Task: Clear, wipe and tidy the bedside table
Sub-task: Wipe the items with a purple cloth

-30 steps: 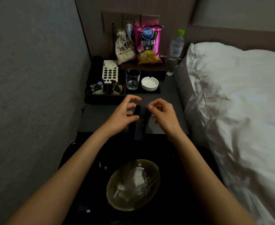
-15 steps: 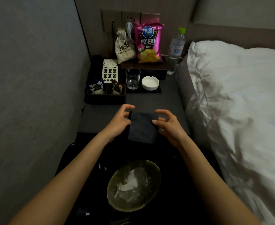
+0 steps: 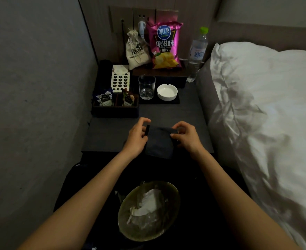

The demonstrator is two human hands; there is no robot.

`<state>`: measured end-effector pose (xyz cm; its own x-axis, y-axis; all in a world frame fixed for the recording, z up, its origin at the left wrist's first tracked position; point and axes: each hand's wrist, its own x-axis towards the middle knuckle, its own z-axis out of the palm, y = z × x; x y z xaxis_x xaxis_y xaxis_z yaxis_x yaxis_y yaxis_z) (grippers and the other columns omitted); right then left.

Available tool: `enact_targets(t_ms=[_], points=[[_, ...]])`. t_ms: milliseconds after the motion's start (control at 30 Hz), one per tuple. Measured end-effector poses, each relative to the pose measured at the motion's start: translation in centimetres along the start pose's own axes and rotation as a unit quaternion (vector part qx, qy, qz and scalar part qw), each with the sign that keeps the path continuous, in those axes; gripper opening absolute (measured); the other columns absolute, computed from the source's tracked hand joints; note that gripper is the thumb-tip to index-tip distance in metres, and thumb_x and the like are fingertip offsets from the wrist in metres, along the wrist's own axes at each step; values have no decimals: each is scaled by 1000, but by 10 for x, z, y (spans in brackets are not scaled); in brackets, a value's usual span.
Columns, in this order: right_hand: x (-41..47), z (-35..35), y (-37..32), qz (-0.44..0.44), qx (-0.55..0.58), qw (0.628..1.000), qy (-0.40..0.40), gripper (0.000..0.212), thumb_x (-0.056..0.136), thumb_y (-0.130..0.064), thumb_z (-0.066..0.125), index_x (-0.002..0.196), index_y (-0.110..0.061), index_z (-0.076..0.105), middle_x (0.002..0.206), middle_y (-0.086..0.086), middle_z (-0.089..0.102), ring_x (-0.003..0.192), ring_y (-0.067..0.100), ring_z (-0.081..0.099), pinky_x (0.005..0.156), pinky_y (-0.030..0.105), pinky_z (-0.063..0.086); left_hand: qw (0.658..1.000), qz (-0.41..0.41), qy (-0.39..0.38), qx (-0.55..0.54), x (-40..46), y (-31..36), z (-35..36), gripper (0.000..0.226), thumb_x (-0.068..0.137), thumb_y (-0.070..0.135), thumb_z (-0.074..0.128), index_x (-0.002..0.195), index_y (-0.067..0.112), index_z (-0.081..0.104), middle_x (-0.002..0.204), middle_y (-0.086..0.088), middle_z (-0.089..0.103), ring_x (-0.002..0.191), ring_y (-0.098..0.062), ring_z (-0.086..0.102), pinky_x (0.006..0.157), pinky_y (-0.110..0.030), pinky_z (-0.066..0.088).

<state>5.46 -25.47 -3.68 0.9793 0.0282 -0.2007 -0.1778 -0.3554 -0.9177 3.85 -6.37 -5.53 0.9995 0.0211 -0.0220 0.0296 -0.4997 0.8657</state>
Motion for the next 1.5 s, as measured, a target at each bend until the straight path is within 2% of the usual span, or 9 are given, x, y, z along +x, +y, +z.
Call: enact_targets(t_ms=[100,200,367,500,633,800,967,1233,1500], points=[[4,-3,0,11,-13,1000,2,21,84,4,68,86,-10,53,81,17,52,65,22,54,50,33,49,1000,28,2,4,2,2,-1,46,82,-17,52,103,23,48,101,-3,57,82,-14,64,63,-19,52],[4,-1,0,5,-73,997,25,25,81,-2,72,95,-10,53,91,15,58,83,31,61,72,44,55,997,48,8,67,3,5,0,38,80,-16,52,99,17,55,107,-8,55,97,-22,59,85,-35,51],[-15,8,3,-127,-252,957,72,47,78,-9,73,120,-11,51,121,11,49,113,29,48,94,39,44,973,61,6,221,-7,3,1,41,85,-2,60,121,17,58,146,-7,32,138,-25,27,107,-41,37],[-38,21,13,-231,-409,882,29,59,83,-24,70,135,-15,45,132,7,47,121,28,45,97,38,41,919,168,-31,356,-20,-4,1,48,89,19,64,136,20,51,146,0,36,137,-21,32,102,-39,38],[-40,27,27,-187,-489,851,-42,70,95,-37,55,155,-19,22,160,2,24,149,19,19,121,37,16,898,179,-77,395,-23,-15,0,53,97,32,53,148,25,37,153,7,32,141,-13,28,104,-34,29],[-26,10,30,-161,-504,845,-73,73,95,-36,55,156,-23,17,164,-5,13,151,13,8,121,44,0,900,170,-106,387,-15,-13,2,59,98,35,50,152,27,26,159,9,24,145,-9,20,103,-36,23],[2,-24,24,-131,-504,846,-115,74,93,-34,58,155,-29,19,164,-9,10,151,10,4,118,50,-10,912,182,-123,346,4,0,14,40,101,28,46,139,31,36,158,8,27,145,-8,20,100,-37,25],[49,-68,17,-79,-525,837,-128,78,91,-22,58,155,-34,16,164,-11,6,152,15,0,118,55,-9,889,200,-167,378,47,20,49,41,104,24,36,144,32,36,163,3,13,149,-13,13,97,-42,24],[79,-78,21,-75,-496,858,-112,80,89,-20,60,155,-31,17,164,-9,6,152,15,2,119,52,-5,883,204,-164,390,81,28,56,40,105,23,34,143,34,37,164,4,10,149,-11,11,99,-44,22]])
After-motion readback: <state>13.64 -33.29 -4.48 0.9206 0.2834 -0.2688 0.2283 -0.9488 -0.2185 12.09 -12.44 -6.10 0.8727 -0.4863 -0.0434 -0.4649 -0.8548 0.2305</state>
